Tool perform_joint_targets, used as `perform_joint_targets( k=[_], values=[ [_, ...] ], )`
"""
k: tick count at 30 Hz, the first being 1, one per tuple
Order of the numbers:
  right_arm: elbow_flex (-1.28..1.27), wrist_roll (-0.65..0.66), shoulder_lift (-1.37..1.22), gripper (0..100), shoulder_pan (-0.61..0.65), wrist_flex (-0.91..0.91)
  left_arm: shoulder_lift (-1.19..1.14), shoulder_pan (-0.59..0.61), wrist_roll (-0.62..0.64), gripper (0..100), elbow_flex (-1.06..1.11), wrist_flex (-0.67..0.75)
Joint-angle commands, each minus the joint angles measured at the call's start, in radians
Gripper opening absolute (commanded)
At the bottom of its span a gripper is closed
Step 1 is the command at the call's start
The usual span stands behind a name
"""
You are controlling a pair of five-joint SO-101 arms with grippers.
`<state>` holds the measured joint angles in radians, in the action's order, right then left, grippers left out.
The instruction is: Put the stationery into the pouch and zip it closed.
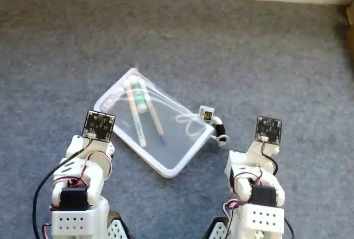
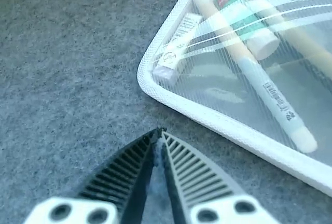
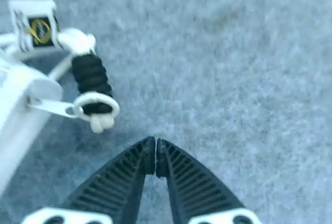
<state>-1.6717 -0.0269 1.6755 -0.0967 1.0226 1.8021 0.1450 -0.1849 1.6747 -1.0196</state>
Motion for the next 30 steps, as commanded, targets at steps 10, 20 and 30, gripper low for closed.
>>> perform_joint_targets(
  k=[10, 20, 30],
  values=[
    [-0.131, 0.000, 0.140, 0.5, -0.010, 0.154, 0.013, -0.013, 0.008, 1, 0.021, 0.021],
    [-0.131, 0.000, 0.140, 0.5, -0.008, 0.222, 0.010, -0.019, 0.011, 1, 0.021, 0.020],
    [-0.131, -0.005, 0.140, 0.5, -0.013, 0.222, 0.007, -0.021, 0.009, 1, 0.021, -0.084]
  ],
)
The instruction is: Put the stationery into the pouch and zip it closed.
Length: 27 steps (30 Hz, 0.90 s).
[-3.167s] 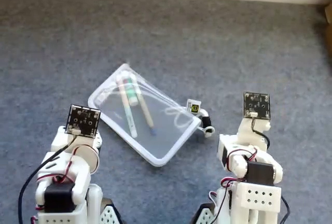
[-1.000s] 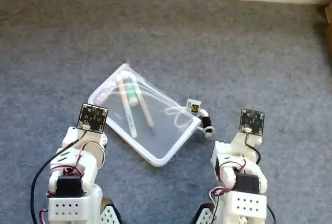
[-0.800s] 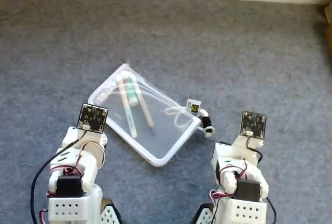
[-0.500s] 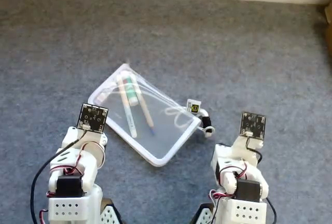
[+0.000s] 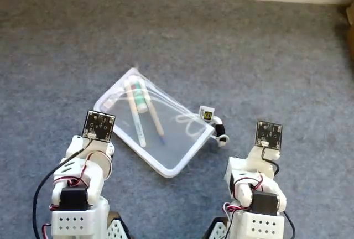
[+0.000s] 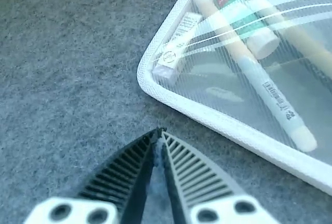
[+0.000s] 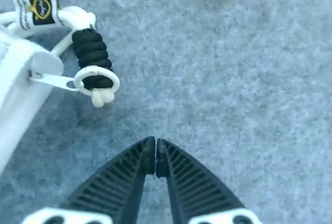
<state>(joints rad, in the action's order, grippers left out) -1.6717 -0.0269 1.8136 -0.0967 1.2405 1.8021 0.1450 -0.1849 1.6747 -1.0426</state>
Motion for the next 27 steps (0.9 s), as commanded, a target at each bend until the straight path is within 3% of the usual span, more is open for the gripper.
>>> perform_joint_targets(
  k=[1, 12, 27],
  values=[
    [-0.131, -0.005, 0.002, 0.5, -0.013, 0.004, 0.008, -0.021, 0.009, 1, 0.021, -0.092],
    [-0.131, -0.003, 0.002, 0.5, -0.013, 0.004, 0.012, -0.015, 0.009, 1, 0.021, -0.267],
    [-0.131, -0.003, 0.002, 0.5, -0.013, 0.004, 0.012, -0.015, 0.011, 1, 0.021, -0.275]
  ],
)
